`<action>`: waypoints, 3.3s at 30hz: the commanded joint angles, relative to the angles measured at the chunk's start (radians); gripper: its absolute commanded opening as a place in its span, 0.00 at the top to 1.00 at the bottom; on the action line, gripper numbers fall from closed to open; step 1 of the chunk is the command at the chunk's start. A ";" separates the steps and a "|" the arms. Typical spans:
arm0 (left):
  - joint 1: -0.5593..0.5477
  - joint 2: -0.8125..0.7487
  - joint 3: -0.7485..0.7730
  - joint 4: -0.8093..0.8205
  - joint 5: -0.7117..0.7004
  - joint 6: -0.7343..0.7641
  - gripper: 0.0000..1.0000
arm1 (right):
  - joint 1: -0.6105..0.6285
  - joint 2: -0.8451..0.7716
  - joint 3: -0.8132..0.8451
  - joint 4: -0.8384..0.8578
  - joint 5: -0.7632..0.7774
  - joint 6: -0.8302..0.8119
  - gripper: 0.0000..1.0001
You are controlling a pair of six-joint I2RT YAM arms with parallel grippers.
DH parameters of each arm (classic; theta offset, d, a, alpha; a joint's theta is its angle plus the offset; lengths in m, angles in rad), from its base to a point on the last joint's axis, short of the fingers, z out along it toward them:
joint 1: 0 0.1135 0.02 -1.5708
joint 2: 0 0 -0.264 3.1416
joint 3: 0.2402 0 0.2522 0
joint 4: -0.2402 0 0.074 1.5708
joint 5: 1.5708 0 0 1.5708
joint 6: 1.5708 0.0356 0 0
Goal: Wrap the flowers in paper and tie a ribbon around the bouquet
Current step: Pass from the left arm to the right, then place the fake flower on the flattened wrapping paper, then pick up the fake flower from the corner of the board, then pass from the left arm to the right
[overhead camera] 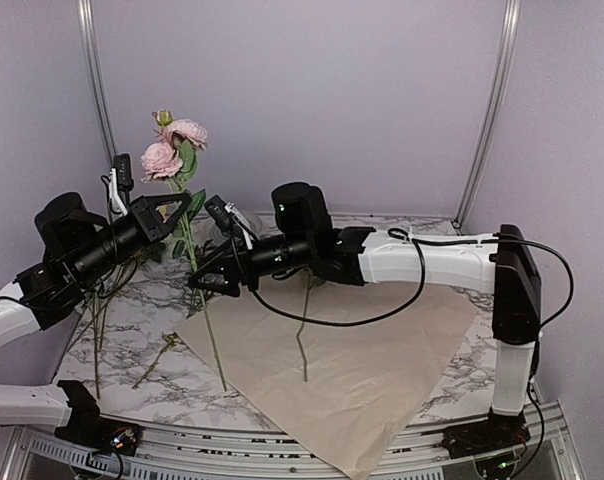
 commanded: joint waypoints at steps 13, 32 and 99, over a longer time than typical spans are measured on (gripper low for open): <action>-0.046 0.027 -0.038 -0.090 -0.278 0.114 0.13 | -0.133 -0.093 -0.081 -0.077 0.094 0.202 1.00; 0.200 0.582 0.054 -0.489 -0.308 0.166 0.21 | -0.497 -0.034 -0.371 -0.284 0.174 0.233 0.99; -0.127 0.167 0.228 0.125 -0.069 0.065 1.00 | -0.015 -0.115 -0.157 0.310 0.204 0.039 0.11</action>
